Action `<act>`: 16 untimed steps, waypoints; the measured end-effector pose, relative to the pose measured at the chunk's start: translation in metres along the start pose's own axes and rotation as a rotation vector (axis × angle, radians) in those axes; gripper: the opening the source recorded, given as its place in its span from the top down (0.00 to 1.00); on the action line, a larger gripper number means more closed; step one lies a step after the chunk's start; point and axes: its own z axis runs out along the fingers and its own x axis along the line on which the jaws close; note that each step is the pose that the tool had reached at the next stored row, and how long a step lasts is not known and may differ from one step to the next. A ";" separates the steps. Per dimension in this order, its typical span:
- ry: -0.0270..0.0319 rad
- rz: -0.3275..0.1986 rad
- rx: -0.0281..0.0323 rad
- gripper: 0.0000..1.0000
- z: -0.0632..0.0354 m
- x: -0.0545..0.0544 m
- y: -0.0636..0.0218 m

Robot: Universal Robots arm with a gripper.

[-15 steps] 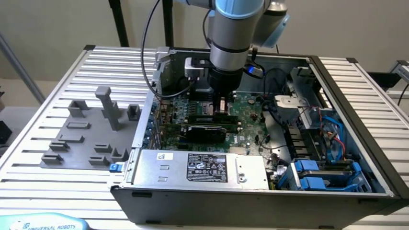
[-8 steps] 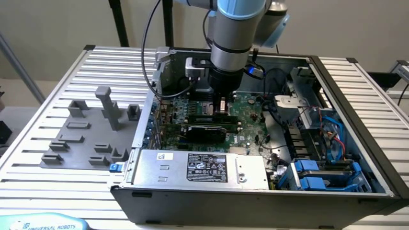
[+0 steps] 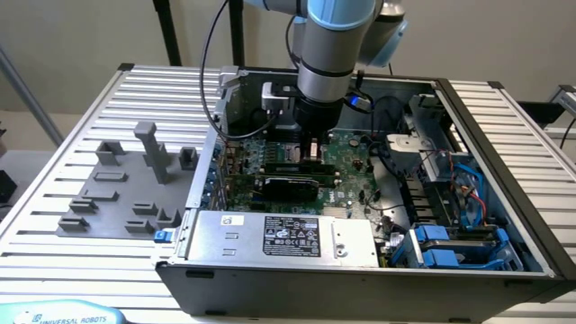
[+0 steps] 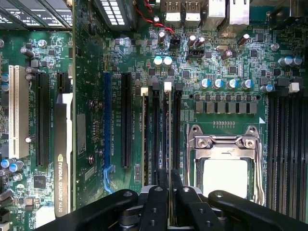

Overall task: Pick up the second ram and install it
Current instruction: 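Insert the second ram into the second slot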

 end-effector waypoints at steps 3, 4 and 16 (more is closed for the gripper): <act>0.0001 0.000 -0.0009 0.86 0.0015 0.000 -0.0003; 0.0002 0.000 -0.0011 0.86 0.0018 0.000 -0.0004; 0.0000 0.000 -0.0029 0.78 -0.0209 0.000 0.0005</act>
